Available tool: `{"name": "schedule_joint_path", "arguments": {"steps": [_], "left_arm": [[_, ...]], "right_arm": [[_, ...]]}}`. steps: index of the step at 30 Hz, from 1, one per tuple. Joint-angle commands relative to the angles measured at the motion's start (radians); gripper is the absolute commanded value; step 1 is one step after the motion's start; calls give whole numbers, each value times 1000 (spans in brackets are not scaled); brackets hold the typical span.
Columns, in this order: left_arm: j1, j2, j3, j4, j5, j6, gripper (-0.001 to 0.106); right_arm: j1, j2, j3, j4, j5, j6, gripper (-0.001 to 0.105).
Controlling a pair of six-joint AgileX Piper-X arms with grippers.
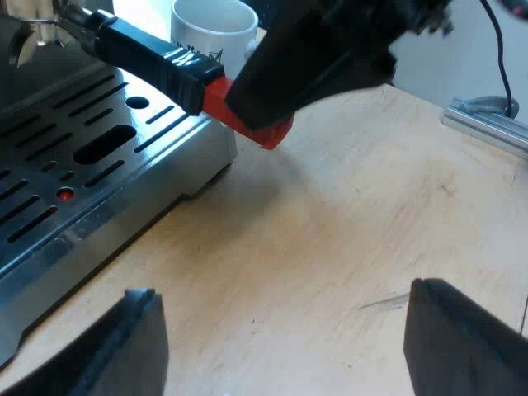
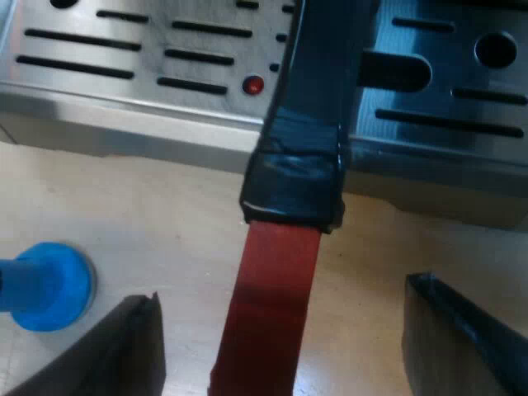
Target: Grind coffee beans and then tamp
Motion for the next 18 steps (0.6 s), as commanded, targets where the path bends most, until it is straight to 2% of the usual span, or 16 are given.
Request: {"name": "schedule_joint_path", "arguments": {"steps": [1, 18], "left_arm": [[-5, -3, 0, -13, 20, -1, 63], [-5, -3, 0, -13, 20, -1, 63]], "right_arm": [[-8, 23, -9, -2, -9, -5, 63], [-42, 131, -3, -106, -16, 19, 63]]}}
